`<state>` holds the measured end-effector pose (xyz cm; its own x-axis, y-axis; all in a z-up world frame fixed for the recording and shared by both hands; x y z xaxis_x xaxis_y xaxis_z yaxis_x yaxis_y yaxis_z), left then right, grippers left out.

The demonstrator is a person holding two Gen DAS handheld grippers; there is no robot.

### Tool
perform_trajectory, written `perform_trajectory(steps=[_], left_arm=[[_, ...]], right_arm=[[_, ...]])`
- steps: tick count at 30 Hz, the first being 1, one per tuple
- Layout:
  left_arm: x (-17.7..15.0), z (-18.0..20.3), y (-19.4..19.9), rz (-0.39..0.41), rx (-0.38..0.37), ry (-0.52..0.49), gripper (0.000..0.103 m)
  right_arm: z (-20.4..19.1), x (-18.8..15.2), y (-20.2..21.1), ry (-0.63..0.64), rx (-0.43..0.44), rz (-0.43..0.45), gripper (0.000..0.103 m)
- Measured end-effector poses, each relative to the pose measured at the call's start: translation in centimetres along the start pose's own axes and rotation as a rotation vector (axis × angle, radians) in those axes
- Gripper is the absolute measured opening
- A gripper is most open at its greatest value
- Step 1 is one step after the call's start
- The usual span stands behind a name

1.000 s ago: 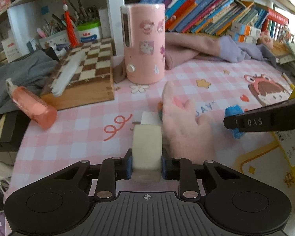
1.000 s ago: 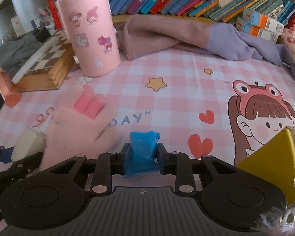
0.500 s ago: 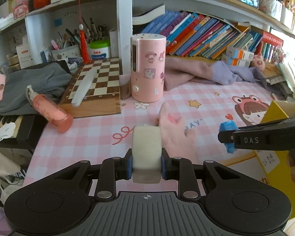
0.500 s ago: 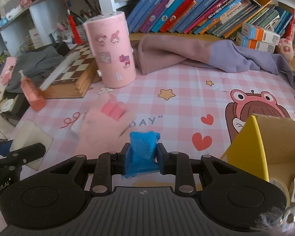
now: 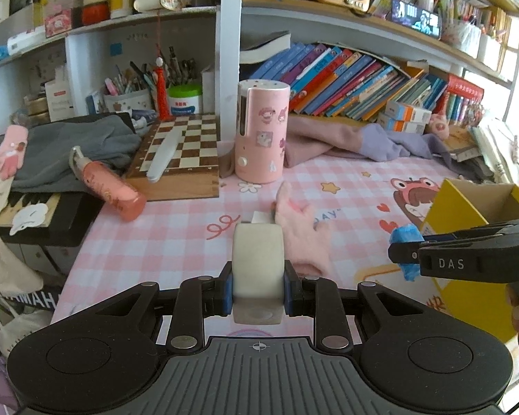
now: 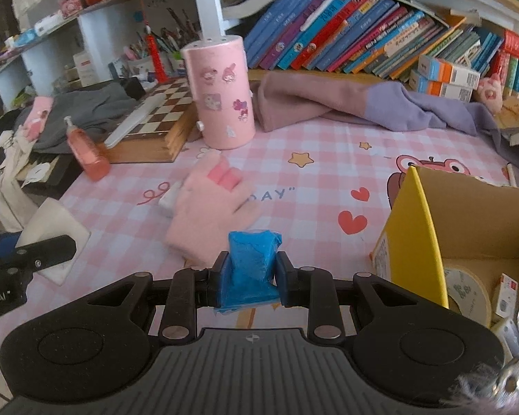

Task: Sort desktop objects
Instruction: 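Lift and carry the cream block and blue object with both tools toward the yellow box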

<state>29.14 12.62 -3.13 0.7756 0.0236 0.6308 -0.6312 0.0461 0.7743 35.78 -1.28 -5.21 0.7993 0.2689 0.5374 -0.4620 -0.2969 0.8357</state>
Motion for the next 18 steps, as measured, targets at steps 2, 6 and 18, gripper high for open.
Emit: perform_trajectory(steps=[2, 6, 18], left_arm=[[-0.5, 0.0, 0.6, 0.001, -0.007, 0.002, 0.025], [-1.6, -0.1, 1.9, 0.005, -0.021, 0.005, 0.024], [-4.9, -0.7, 6.4, 0.042, -0.064, 0.004, 0.024]], right_arm=[[-0.3, -0.7, 0.7, 0.011, -0.005, 0.005, 0.025], [-0.8, -2.1, 1.9, 0.015, -0.013, 0.008, 0.025], [-3.3, -6.6, 5.2, -0.004, -0.021, 0.01, 0.025]])
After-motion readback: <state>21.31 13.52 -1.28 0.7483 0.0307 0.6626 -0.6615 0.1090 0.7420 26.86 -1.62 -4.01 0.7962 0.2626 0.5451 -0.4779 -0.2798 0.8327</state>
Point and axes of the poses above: each gripper's, at about its wrist camera, not at the fingertips, and y roughly against the way its jaws point, z to its right, x to its top, the point moved 8 cm from there along -y, roughly the way its jaws point, and after that the axes turned 12 degrees about -z, right-handed, at the moved point
